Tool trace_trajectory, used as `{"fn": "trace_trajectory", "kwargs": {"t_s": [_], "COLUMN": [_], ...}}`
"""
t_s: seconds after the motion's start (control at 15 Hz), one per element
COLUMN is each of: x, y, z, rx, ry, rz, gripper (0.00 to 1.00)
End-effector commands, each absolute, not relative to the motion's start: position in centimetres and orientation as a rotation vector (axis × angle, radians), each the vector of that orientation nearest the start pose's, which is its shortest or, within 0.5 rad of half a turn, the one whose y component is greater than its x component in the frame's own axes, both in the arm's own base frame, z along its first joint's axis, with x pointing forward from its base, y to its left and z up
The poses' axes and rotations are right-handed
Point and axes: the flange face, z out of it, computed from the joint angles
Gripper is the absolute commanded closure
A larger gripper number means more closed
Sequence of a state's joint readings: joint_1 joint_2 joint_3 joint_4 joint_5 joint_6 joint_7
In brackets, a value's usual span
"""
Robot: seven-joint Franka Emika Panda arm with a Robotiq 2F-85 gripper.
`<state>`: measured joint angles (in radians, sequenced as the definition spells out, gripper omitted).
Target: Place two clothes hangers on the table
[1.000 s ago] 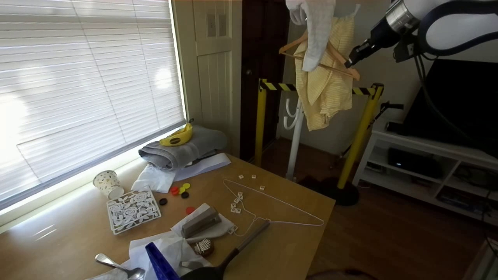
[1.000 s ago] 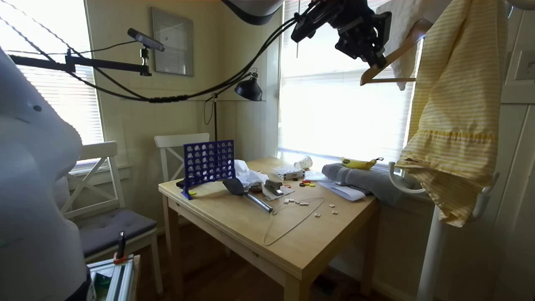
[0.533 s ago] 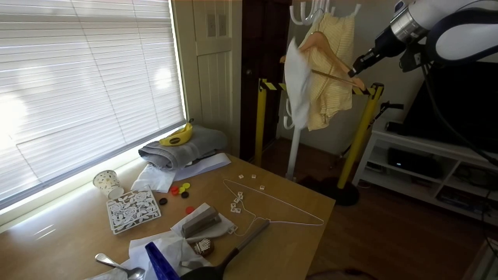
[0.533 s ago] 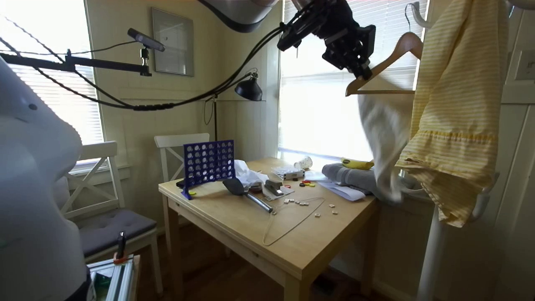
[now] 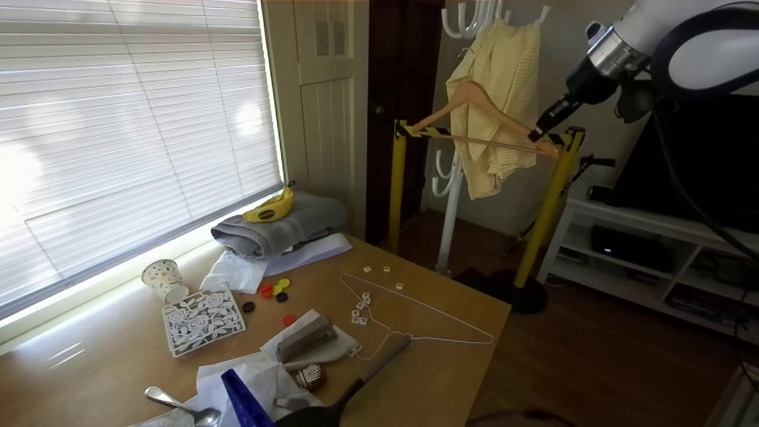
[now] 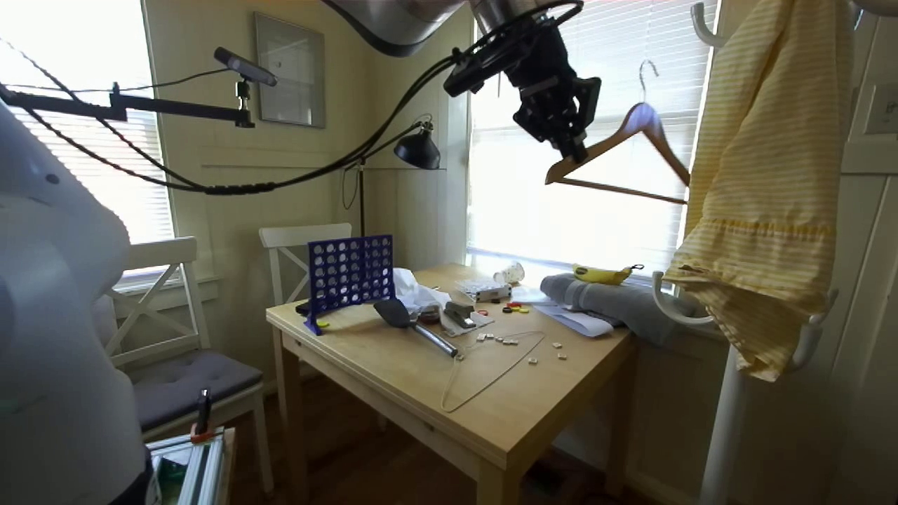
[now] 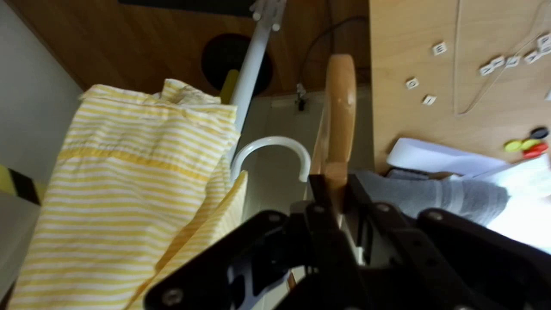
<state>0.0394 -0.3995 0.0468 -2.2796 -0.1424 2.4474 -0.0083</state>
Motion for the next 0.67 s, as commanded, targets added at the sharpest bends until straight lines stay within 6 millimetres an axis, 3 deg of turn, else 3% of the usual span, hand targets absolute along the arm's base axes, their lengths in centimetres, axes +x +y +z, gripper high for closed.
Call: {"fn": "trace_trajectory", "kwargs": {"t_s": [0.0, 0.4, 0.53, 0.6], "x": [46.8, 46.8, 47.1, 46.3], "y": [6.6, 11.4, 9.9, 11.2], "z": [56.4, 53.1, 53.0, 52.3], "rx": [-3.026, -2.853, -2.786, -2.859], "ry": [-0.513, -0.877, -0.912, -0.872], "rz": [-0.748, -0.475, -0.4, -0.443], "gripper": [0.96, 0.96, 0.96, 0.85]}}
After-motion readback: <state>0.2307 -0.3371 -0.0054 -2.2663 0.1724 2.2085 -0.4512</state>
